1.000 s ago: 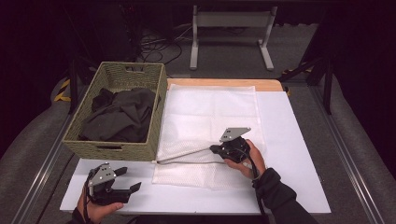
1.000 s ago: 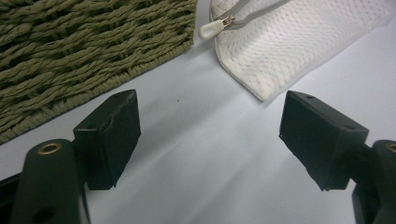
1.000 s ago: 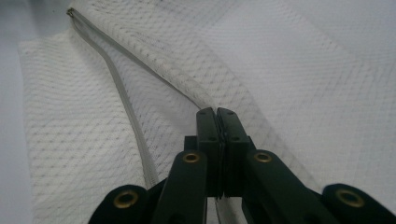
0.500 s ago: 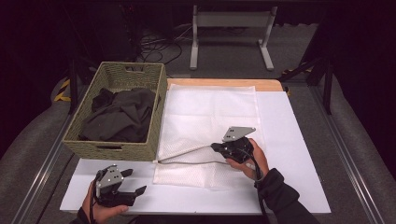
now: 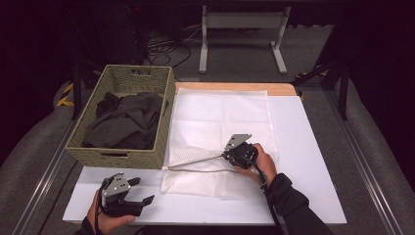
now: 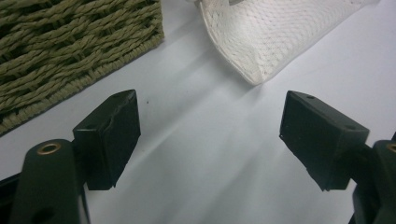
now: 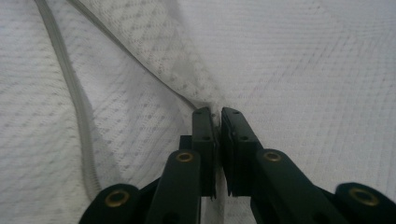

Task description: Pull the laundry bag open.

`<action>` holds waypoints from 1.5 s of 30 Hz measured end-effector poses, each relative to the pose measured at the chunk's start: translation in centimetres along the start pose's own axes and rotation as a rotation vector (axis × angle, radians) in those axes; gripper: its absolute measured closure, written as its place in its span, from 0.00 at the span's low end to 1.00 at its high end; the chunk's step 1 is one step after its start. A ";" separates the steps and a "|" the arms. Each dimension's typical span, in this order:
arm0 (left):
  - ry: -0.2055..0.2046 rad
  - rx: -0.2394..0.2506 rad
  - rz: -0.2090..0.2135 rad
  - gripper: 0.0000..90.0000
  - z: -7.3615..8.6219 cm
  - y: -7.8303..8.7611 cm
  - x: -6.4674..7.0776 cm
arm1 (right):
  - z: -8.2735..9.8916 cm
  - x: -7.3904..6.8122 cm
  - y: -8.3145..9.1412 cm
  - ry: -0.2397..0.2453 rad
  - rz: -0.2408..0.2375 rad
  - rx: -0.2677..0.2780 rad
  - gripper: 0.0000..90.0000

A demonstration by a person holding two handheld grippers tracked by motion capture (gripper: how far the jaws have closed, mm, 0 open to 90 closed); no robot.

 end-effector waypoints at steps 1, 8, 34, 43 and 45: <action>0.000 0.000 0.000 0.23 0.0 0.0 0.0 | 0.1 0.1 -0.1 -0.002 -0.003 -0.004 0.89; 0.010 0.004 0.019 0.23 0.0 0.0 0.2 | 0.3 0.5 -0.4 -0.036 -0.041 0.012 0.62; 0.040 0.062 0.010 0.22 -1.0 0.7 -1.2 | -2.6 0.2 2.4 0.036 0.054 0.013 0.99; 0.036 0.148 -0.044 0.15 -2.9 2.6 -2.5 | -5.6 -1.8 6.7 0.161 0.199 0.138 0.99; 0.047 0.165 -0.055 0.13 -3.4 3.1 -3.0 | -5.9 -2.2 7.2 0.174 0.212 0.154 0.99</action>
Point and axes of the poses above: each handheld gripper's, and its own axes: y roughly backward along the jaws, z roughly out of its underside, x roughly to its right, the point moved 7 cm from there along -y, roughly forward along the jaws, and after that the axes turned 14 degrees about -z, right-handed, at the moved point
